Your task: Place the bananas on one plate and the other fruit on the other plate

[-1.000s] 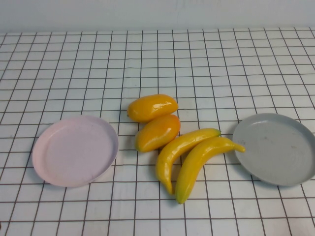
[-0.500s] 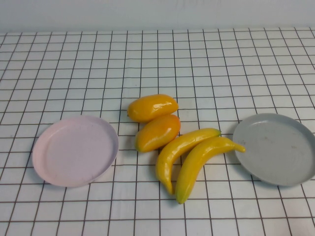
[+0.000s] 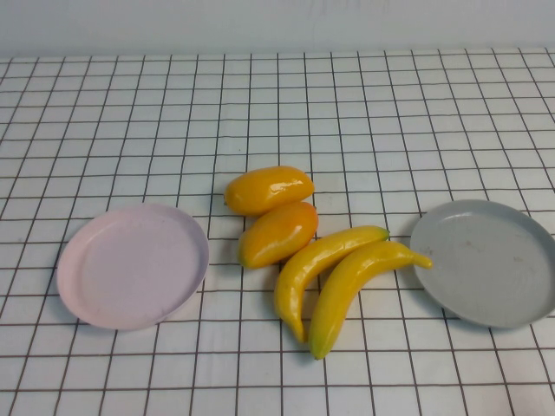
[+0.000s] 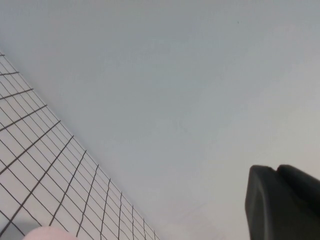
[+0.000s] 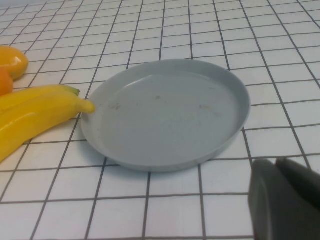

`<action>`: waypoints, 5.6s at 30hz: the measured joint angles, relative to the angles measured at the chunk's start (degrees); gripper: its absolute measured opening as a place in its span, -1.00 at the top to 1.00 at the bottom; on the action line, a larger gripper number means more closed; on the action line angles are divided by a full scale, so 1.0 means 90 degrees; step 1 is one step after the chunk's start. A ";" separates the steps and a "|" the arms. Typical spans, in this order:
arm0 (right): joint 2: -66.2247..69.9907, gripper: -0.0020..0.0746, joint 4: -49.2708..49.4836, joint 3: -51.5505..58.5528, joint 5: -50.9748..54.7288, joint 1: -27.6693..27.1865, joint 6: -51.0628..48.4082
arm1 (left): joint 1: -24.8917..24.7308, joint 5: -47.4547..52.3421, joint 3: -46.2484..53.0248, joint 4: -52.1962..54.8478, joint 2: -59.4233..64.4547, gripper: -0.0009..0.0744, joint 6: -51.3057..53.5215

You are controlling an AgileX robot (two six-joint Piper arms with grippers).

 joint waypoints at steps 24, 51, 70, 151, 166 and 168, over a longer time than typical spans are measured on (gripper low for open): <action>0.0000 0.99 0.0000 0.0000 0.0000 0.0000 0.0000 | 0.0000 0.5731 -0.4336 0.1972 0.4171 0.99 0.4105; 0.0000 0.99 0.0000 0.0000 0.0000 0.0000 0.0000 | -0.2980 0.7394 -1.0211 0.3234 1.2008 -0.80 0.4086; 0.0000 0.99 0.0000 0.0000 0.0000 0.0000 0.0000 | -0.3235 0.7759 -1.1309 0.4004 1.3523 -0.76 0.4161; 0.0000 0.99 0.0000 0.0000 0.0000 0.0000 0.0000 | -0.1467 0.8825 -1.0524 0.4477 1.1190 -0.80 0.2680; 0.0000 0.99 0.0000 0.0000 0.0000 0.0000 0.0000 | -0.2659 0.8609 -1.2011 0.3484 1.3212 -0.80 0.6480; 0.0000 0.99 0.0000 0.0000 0.0000 0.0000 0.0000 | -0.2684 0.8491 -1.2052 0.3344 1.3356 -0.80 0.6800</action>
